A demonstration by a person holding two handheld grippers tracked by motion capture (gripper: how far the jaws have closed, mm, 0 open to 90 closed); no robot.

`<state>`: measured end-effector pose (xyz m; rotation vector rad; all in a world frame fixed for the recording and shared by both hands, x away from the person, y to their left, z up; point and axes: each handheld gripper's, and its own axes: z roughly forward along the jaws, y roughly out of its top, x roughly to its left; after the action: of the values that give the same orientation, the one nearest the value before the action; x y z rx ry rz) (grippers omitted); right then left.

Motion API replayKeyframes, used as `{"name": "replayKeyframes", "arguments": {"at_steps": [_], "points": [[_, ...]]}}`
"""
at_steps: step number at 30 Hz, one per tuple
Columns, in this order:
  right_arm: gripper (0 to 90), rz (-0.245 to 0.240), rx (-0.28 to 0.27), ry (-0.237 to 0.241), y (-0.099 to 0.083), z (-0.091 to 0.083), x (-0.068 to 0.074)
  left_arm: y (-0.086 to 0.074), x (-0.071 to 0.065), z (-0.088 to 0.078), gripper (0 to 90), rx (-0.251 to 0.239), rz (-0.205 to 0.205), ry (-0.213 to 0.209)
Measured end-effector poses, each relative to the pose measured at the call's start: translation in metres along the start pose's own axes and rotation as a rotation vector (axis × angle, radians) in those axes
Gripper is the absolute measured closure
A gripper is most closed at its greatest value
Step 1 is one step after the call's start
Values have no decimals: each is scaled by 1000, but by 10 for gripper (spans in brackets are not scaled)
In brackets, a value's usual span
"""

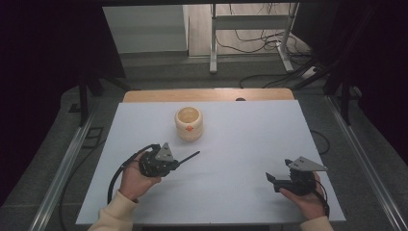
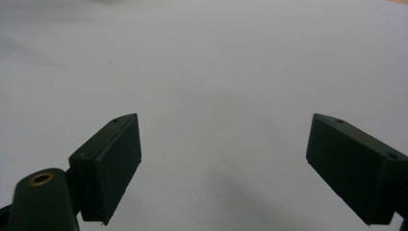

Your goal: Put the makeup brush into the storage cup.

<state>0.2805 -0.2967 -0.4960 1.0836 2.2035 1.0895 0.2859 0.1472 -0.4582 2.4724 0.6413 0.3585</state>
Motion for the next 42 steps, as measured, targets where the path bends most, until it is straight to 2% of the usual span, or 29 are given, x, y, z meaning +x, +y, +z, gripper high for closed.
{"name": "replayKeyframes", "arguments": {"at_steps": [4,10,15,22,30,42], "points": [[121,-5,-6,3,1,0,1,4,-7,2,834,-6,-20,-6],[121,-7,-8,3,2,0,3,9,-15,11,834,5,-15,-18],[120,-15,-10,10,3,2,6,12,-17,15,834,8,-12,-28],[120,-30,-13,16,7,4,11,19,-20,16,834,10,6,-7],[119,-46,-9,24,10,7,16,26,-23,18,834,11,18,-3],[118,-56,-9,12,13,8,18,33,-25,21,834,13,35,-1]]}}
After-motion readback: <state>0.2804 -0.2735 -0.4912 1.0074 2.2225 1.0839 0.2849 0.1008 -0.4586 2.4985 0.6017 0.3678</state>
